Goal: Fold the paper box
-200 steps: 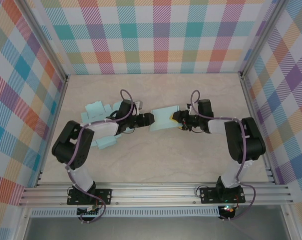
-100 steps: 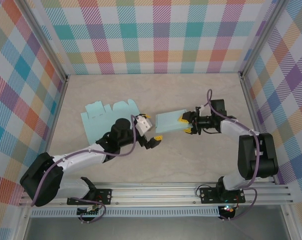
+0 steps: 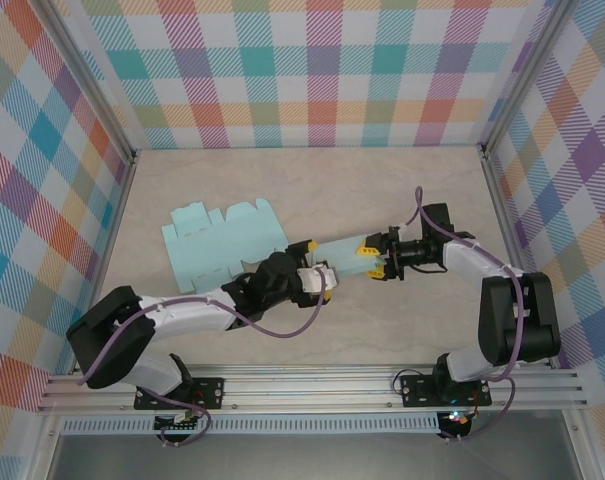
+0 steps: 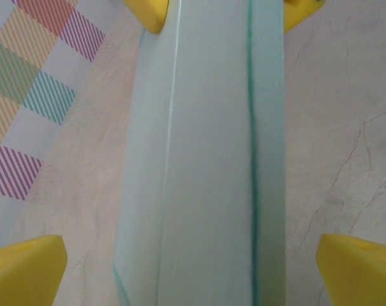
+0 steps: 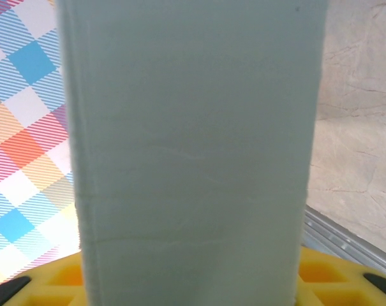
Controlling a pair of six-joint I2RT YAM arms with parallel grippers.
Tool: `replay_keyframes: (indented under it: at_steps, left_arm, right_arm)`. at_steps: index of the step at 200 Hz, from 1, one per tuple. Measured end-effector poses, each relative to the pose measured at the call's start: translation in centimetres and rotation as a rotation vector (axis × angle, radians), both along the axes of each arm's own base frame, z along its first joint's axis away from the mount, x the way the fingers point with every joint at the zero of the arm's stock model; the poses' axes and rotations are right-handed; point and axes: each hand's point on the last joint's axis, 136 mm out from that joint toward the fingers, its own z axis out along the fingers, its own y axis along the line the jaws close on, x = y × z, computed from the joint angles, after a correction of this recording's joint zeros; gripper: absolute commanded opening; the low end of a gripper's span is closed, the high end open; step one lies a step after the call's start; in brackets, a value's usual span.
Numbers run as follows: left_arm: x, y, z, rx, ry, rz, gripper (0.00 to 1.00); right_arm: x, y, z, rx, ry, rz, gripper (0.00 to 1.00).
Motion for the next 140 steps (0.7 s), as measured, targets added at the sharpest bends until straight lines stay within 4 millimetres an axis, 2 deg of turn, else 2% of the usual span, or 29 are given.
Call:
replay_keyframes:
  at_steps: [12, 36, 90, 140]
  left_arm:
    - [0.4, -0.1, -0.1, 0.015, -0.012, 0.015, 0.95]
    - [1.0, 0.0, -0.1, 0.029, -0.028, 0.042, 0.76]
    - [0.9, 0.0, -0.4, 0.073, -0.005, 0.031, 0.5]
    - [-0.1, -0.2, -1.1, 0.136, 0.069, -0.016, 0.37]
  right_arm:
    - [-0.1, 0.0, -0.1, 0.002, 0.004, 0.004, 0.5]
    - [-0.2, 0.0, -0.3, 0.0, 0.012, 0.006, 0.5]
    - [-0.4, 0.1, -0.6, 0.017, 0.028, 0.021, 0.51]
    - [-0.5, 0.0, -1.1, 0.0, 0.028, 0.024, 0.59]
